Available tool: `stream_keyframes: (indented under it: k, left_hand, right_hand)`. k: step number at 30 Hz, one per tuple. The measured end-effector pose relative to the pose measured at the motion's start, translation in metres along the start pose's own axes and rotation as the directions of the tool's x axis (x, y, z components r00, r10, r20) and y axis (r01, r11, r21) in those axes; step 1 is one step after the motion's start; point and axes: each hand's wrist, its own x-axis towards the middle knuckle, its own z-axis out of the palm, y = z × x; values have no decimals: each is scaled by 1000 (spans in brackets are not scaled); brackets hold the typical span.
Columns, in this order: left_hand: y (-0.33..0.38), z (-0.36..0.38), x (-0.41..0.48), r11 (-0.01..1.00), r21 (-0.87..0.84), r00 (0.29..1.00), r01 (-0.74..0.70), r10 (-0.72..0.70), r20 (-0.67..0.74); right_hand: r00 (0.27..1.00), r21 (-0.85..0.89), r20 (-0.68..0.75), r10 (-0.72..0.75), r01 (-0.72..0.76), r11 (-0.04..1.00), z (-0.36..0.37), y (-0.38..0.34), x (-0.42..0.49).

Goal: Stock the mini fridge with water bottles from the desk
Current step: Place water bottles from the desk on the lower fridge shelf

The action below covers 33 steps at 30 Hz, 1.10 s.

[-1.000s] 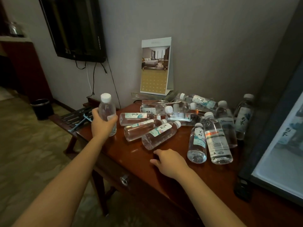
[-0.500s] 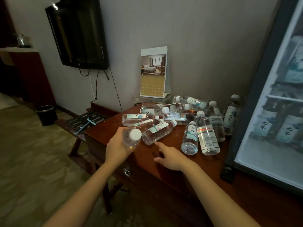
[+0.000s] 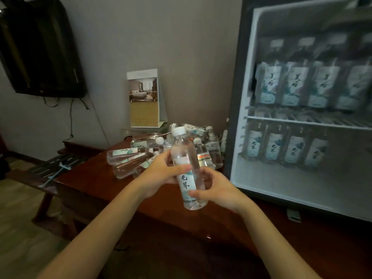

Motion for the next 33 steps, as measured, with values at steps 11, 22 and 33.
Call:
stream_keyframes:
  k: [11,22,33]
  left_hand:
    - [-24,128,25,984,-177,994,6,13,105]
    - [-20,250,84,937,149,931,-315,274,242]
    - [-34,338,159,951,35,889,-307,274,368]
  right_hand:
    - [956,234,-260,134,-73,970,-77,31,-96]
    - [700,14,-713,39,-42,999,-144,64,-129]
    - [410,-56,-912,5,-138,989,-214,104,-121]
